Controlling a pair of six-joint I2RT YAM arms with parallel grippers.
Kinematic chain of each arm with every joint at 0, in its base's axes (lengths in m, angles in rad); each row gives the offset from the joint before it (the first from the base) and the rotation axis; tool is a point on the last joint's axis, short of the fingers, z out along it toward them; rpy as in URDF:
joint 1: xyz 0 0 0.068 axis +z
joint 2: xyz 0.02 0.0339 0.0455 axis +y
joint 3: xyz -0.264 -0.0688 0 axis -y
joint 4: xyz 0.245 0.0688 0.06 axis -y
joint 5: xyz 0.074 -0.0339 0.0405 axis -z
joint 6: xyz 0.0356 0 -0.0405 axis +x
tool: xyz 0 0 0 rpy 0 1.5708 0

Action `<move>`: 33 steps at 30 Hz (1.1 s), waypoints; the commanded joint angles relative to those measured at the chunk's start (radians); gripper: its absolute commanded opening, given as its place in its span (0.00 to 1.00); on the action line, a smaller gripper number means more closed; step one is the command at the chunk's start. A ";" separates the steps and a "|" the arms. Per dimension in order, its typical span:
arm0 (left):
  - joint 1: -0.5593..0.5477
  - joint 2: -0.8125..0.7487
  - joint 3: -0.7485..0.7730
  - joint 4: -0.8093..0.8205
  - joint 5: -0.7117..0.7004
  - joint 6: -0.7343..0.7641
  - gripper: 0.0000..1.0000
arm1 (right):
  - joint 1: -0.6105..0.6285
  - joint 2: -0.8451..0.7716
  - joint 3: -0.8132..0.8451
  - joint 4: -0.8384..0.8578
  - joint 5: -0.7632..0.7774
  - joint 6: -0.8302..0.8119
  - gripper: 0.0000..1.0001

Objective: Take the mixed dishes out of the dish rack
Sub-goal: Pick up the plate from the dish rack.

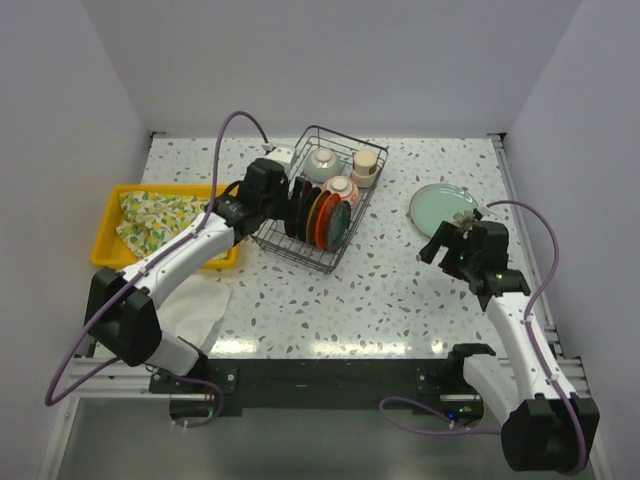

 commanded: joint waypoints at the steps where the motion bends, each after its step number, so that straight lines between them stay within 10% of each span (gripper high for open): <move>1: -0.017 0.054 0.105 -0.006 -0.115 0.064 0.75 | 0.032 -0.027 0.018 -0.002 -0.027 -0.040 0.98; 7: -0.033 0.125 0.172 0.007 -0.146 0.073 0.50 | 0.068 -0.030 0.012 0.001 -0.042 -0.047 0.98; 33: -0.064 0.295 0.205 0.060 -0.206 0.107 0.21 | 0.098 -0.007 0.012 -0.005 -0.045 -0.069 0.98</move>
